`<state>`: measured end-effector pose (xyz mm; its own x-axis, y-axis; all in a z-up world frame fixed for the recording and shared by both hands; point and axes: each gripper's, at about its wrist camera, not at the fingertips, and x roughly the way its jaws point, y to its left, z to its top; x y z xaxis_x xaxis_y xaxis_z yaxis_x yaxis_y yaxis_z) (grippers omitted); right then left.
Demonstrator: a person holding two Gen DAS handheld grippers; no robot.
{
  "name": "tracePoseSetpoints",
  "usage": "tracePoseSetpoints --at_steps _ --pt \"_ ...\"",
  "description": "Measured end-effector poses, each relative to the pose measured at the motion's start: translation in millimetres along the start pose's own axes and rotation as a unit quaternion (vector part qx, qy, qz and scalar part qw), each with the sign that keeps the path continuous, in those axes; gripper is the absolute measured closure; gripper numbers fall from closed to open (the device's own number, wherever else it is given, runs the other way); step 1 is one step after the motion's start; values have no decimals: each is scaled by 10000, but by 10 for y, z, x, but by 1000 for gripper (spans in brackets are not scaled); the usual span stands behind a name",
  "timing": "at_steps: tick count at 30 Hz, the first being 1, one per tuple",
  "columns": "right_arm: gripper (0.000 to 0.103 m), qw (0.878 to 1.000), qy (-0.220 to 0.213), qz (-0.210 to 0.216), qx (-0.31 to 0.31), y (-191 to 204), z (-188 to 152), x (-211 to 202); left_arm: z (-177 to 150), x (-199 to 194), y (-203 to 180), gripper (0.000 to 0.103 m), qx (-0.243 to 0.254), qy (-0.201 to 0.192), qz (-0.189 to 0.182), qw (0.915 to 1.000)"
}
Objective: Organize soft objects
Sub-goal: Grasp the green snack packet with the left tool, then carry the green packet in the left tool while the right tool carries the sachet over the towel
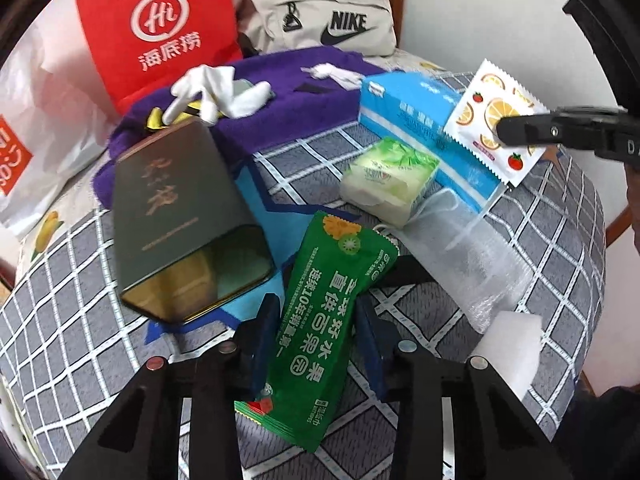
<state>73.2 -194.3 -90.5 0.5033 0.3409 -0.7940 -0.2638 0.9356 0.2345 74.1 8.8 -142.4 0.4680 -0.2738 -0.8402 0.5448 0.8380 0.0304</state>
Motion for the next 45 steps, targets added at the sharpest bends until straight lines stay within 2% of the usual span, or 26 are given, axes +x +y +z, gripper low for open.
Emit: tracePoseSetpoints --at_steps 9,24,27,45 --pt "97 9998 -165 -84 -38 26 48 -140 -2 -295 -18 67 -294 -275 161 9991" --pt "97 9983 -514 -273 0 -91 260 -394 333 -587 34 67 -772 -613 586 9934" --pt "97 9979 -567 -320 30 -135 312 -412 409 -622 45 67 -781 -689 578 9929" --pt "97 9968 -650 -432 151 -306 735 -240 845 -506 421 67 -1100 -808 903 9865"
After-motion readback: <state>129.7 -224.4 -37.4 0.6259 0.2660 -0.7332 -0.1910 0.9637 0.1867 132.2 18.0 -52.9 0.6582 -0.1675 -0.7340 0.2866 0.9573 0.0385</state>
